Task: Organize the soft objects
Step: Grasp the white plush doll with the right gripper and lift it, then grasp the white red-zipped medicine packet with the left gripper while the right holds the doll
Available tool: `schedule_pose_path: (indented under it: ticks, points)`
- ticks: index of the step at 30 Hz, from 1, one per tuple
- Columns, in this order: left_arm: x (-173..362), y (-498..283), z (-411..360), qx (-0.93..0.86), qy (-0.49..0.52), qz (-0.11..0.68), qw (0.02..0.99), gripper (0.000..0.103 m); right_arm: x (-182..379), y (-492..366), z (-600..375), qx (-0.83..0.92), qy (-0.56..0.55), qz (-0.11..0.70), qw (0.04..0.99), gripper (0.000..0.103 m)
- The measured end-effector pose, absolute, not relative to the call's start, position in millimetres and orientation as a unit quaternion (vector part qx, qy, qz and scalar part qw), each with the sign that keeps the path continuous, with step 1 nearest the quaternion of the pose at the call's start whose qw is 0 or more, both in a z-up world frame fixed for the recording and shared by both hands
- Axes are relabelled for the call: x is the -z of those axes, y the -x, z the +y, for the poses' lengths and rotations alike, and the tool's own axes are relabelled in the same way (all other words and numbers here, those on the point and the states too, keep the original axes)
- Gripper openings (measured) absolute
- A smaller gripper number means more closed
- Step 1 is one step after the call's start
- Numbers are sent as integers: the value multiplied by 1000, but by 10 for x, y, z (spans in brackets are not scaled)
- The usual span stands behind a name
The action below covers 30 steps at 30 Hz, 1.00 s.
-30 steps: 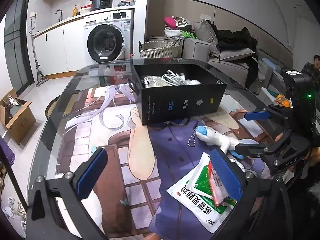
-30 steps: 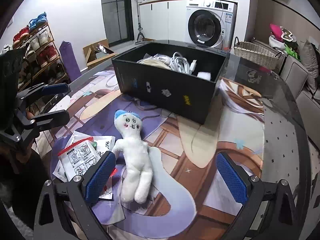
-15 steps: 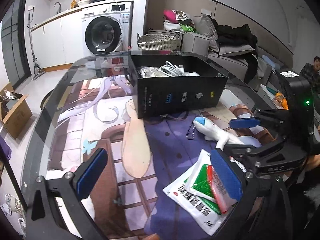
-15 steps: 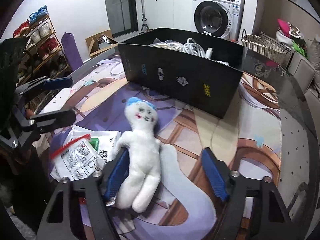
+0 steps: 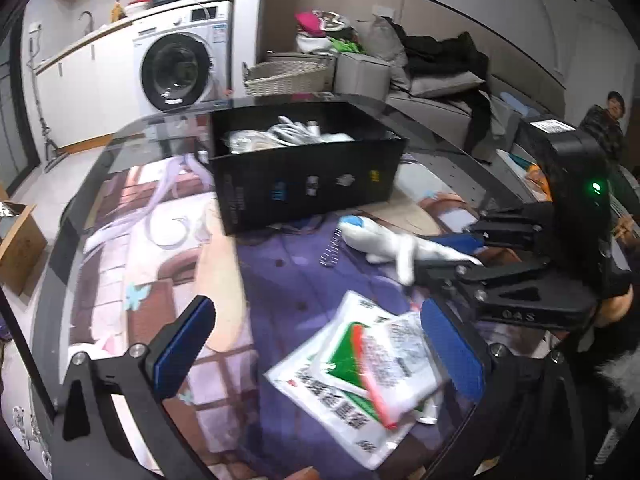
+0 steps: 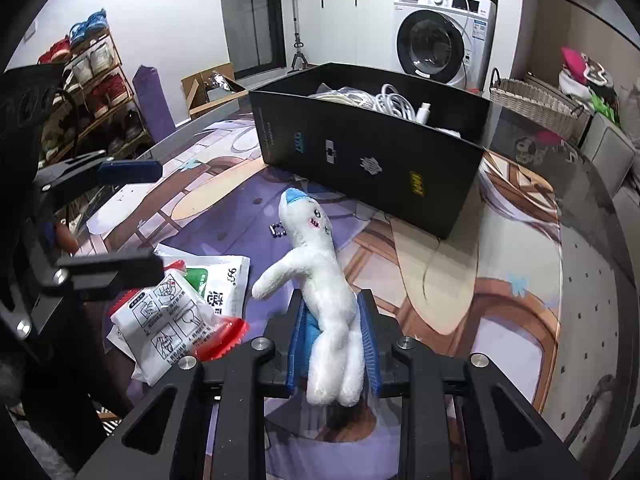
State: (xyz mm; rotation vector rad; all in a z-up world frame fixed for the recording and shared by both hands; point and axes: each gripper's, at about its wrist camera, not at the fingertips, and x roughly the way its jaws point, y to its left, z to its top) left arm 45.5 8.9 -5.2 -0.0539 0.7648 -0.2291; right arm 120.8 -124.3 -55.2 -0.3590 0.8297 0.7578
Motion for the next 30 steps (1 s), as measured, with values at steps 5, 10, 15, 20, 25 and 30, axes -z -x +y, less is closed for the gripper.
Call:
schedule_pose_path:
  ticks: [5, 10, 15, 20, 25, 30]
  points:
    - [40, -426, -152, 161, 11, 384, 909, 103, 459, -1174, -1422, -347, 158, 381, 842, 26]
    - [98, -377, -395, 181, -38, 393, 901, 103, 369, -1147, -1600, -344, 139, 373, 850, 26]
    - [177, -373, -466, 182, -59, 409, 892, 103, 354, -1116, -1709, -345, 131, 371, 852, 26]
    - [218, -353, -514, 183, -74, 413, 889, 102, 338, -1115, -1755, -345, 128, 369, 854, 26]
    - [221, -385, -505, 196, -62, 420, 884, 97, 353, -1113, -1730, -349, 130, 369, 851, 26]
    - [201, -369, -490, 202, -61, 415, 885, 87, 349, -1106, -1697, -352, 132, 369, 850, 26]
